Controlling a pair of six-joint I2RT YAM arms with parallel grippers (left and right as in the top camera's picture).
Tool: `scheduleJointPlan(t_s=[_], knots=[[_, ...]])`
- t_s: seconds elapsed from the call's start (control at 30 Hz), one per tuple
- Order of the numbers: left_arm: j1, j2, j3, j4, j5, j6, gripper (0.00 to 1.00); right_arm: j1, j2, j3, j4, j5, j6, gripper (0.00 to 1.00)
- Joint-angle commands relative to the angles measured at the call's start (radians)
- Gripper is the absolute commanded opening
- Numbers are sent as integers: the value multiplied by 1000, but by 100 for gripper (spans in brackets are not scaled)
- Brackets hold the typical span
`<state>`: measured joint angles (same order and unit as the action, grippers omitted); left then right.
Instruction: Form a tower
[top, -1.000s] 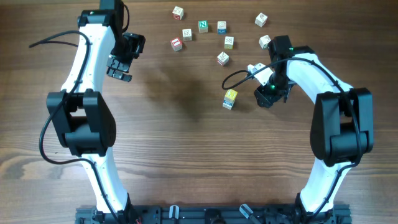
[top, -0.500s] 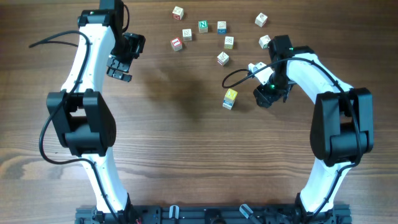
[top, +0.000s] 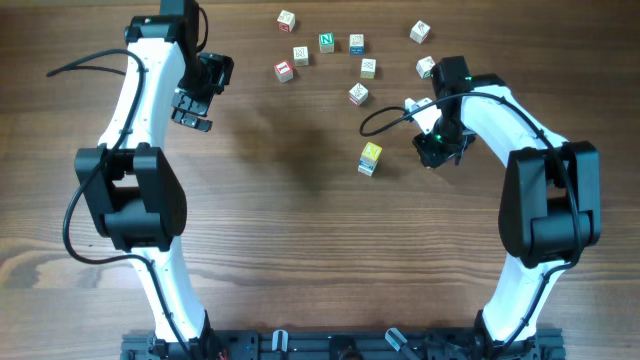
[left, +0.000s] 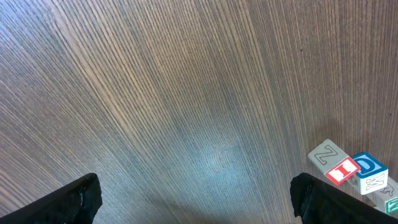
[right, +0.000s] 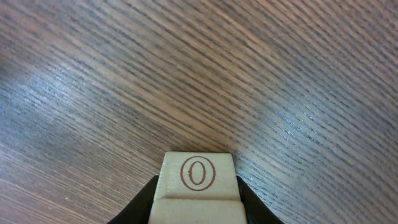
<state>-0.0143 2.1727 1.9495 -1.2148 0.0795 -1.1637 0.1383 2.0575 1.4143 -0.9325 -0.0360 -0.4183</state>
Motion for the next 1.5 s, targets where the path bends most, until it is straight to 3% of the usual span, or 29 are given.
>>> scheduleJointPlan(t_s=[0.0, 0.07, 0.1, 0.17, 0.27, 0.3, 0.47, 0.53, 0.67, 0.77, 0.87, 0.97, 1.13, 1.23, 1.33, 1.47], knots=[[3, -30, -5, 0, -10, 12, 100, -5, 14, -3, -3, 14, 116, 25], [3, -30, -5, 0, -10, 12, 100, -5, 14, -3, -3, 14, 188, 24], [3, -30, -5, 0, -10, 12, 100, -5, 14, -3, -2, 13, 258, 56], [3, -30, -5, 0, -10, 12, 100, -5, 14, -3, -3, 13, 296, 68], [3, -30, -5, 0, -10, 12, 100, -5, 14, -3, -3, 10, 313, 97], [3, -30, -5, 0, -10, 12, 100, -5, 14, -3, -1, 9, 326, 100], [3, -30, -5, 0, -10, 12, 100, -5, 14, -3, 25, -43, 399, 100], [3, -30, -5, 0, -10, 12, 100, -5, 14, -3, 47, -43, 647, 100], [3, -30, -5, 0, -10, 12, 100, -5, 14, -3, 3, -36, 1341, 100], [3, -30, -5, 0, -10, 12, 100, -5, 14, -3, -36, -100, 1659, 100], [3, -30, -5, 0, -10, 12, 100, -5, 14, -3, -41, -66, 1834, 100], [3, -30, -5, -1, -10, 12, 100, -5, 14, -3, -19, -18, 1878, 99], [3, -30, -5, 0, -10, 12, 100, -5, 14, -3, 32, 13, 1889, 78], [3, -30, -5, 0, -10, 12, 100, -5, 14, -3, 34, 10, 1884, 74], [3, -30, -5, 0, -10, 12, 100, -5, 14, -3, 34, 11, 1884, 59], [3, -30, -5, 0, -10, 12, 100, -5, 14, -3, 28, 14, 1873, 50]])
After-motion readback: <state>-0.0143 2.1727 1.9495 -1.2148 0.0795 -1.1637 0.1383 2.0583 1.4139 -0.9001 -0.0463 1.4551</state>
